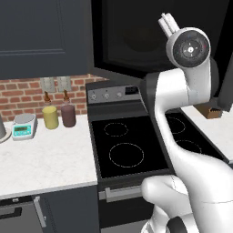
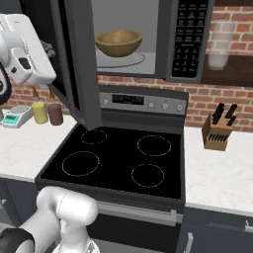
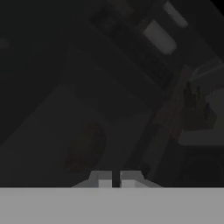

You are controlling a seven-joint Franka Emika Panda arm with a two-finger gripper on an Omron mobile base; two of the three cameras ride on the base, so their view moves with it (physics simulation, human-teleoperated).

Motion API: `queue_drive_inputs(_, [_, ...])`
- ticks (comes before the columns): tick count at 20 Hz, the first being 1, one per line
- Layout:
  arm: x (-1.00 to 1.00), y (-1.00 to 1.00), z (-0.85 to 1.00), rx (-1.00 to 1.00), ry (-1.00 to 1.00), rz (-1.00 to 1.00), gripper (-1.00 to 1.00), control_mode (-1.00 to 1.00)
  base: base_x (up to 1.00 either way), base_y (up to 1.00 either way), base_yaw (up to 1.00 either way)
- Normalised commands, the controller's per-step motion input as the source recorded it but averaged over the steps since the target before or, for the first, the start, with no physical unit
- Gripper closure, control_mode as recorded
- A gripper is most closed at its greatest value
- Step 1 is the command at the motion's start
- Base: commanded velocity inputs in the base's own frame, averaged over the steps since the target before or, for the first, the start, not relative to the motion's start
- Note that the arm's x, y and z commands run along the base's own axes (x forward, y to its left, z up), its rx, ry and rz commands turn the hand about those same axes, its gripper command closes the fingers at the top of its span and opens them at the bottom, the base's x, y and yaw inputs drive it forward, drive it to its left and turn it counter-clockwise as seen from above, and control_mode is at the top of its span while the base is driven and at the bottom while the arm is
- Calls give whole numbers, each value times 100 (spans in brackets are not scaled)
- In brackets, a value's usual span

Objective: Open the microwave, place the bowl with waffle inside the microwave, then close the microwave door and turn it on.

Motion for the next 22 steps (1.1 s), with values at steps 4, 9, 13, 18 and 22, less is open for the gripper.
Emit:
queue_drive_inputs(4, [87,-30,4,0,0,4,100,-100,0,0,0])
queue_drive_inputs(9, [98,-22,0,0,2,3,100,-100,0,0,0])
queue_drive_inputs(13, [80,-24,0,0,0,3,100,-100,0,0,0])
queue_drive_inputs(18, [72,-20,-7,0,0,3,100,-100,0,0,0])
queue_drive_inputs(22, [73,-19,-5,0,0,3,100,-100,0,0,0])
